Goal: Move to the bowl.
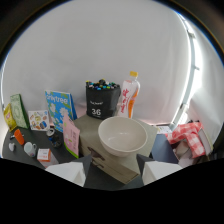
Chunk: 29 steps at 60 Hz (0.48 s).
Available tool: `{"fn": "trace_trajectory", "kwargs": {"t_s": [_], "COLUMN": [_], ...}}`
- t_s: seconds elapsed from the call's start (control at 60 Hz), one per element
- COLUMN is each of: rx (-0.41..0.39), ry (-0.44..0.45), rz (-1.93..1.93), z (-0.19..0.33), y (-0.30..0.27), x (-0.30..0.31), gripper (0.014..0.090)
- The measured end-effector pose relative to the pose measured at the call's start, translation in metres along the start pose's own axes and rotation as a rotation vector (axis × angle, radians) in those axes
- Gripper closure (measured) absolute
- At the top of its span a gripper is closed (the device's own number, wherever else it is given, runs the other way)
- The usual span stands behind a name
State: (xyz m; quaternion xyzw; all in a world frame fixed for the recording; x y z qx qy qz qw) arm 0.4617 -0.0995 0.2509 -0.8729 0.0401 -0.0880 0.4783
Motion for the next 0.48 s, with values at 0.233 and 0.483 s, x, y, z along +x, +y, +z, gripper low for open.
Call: {"fn": "trace_trajectory", "kwargs": {"t_s": [0.233, 0.483], "rx": [-0.024, -0.023], "ry": [-0.042, -0.065], "rz": [0.002, -0.021], "z": [0.014, 0.015], "y": [0.003, 0.002], "x": [0.001, 0.001], "gripper": [0.0184, 0.0188]}}
